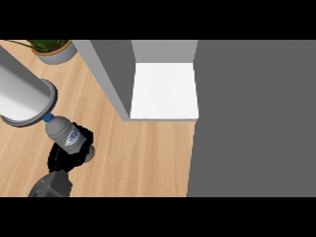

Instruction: Pick up the bottled water, place it into the cabinet and close the cabinet

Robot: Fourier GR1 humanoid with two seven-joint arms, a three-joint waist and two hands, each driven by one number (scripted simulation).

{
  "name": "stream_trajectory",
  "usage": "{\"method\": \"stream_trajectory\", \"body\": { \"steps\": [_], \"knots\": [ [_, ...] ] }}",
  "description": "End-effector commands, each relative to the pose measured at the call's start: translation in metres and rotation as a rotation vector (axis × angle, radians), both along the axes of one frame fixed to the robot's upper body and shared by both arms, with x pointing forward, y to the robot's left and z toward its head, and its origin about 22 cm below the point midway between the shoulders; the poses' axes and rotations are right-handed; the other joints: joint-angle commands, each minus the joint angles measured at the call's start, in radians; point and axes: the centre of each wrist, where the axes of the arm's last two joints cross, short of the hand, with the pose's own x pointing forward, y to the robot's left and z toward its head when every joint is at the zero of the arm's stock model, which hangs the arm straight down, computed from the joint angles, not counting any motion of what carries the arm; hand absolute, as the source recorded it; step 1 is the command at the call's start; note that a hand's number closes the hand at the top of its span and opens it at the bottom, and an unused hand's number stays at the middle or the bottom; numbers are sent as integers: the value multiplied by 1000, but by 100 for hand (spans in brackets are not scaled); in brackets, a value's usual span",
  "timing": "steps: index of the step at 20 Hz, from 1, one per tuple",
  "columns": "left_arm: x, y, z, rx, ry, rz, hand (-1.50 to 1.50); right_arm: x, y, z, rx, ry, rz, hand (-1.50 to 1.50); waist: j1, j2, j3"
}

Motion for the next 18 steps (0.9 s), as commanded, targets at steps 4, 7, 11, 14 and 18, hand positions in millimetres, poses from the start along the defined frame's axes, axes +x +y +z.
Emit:
{"method": "stream_trajectory", "body": {
  "steps": [4,7,11,14,18],
  "knots": [
    [-3,-34,36,41,-21,-74,150,-1,5,-7,21,8,-6,-150,3,-1,0],
    [19,-53,63,43,-61,-59,150,12,3,-8,12,-8,8,-150,-1,1,0],
    [29,-88,85,98,-106,-63,150,27,12,5,5,5,31,-150,-1,3,-1],
    [36,-91,120,99,-114,-71,150,5,22,11,29,6,14,-150,-3,1,-1],
    [57,-134,121,151,-125,-60,150,11,18,11,45,-8,22,-150,-13,3,-1]
  ]
}}
